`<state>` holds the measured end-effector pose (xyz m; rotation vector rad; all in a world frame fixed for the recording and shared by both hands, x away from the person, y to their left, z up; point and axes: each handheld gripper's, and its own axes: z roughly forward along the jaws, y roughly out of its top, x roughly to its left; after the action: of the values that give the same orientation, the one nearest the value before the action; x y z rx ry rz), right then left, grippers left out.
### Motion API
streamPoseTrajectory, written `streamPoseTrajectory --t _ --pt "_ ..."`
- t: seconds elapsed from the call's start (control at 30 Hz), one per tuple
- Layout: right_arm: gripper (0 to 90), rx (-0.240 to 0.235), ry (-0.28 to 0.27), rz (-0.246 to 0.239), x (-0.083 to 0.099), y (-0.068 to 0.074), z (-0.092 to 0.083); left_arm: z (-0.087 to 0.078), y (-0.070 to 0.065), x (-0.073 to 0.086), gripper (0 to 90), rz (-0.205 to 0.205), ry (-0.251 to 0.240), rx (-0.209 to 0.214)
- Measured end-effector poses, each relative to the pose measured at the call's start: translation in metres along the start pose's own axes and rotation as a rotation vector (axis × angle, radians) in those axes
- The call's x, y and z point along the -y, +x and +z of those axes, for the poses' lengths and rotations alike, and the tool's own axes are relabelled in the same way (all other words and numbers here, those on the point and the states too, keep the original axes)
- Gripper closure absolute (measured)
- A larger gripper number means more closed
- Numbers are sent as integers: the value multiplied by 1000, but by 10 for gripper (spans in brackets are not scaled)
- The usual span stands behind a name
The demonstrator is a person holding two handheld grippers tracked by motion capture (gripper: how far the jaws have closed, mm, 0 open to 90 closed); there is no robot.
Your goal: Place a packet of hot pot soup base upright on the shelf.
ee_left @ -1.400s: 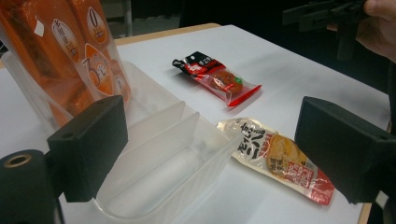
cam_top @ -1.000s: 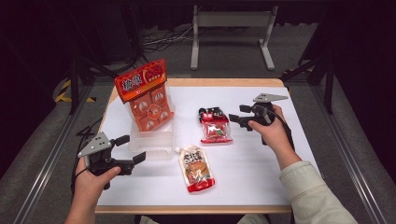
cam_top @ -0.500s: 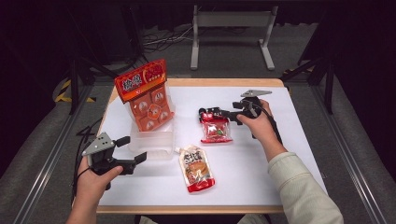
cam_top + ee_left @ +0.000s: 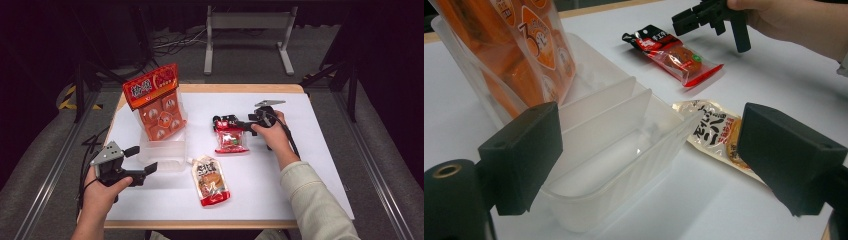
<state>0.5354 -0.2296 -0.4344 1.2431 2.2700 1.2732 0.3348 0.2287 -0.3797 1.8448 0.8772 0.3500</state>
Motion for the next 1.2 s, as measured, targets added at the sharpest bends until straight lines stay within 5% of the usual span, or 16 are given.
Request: streamPoseTrajectory --t 0.2,0.47,0.63,0.9,1.2 --pt "320 -7 4 17 3 -1 8 0 1 0 120 1 3 0" --pt "410 -18 37 -20 5 0 13 0 3 2 120 0 6 -11" --pt "574 -22 64 -91 5 8 16 2 2 2 120 -2 7 -3" --pt "898 14 76 -100 8 18 15 4 2 2 123 -7 13 6" --pt "900 33 60 -80 8 21 12 3 4 3 125 -14 8 2"
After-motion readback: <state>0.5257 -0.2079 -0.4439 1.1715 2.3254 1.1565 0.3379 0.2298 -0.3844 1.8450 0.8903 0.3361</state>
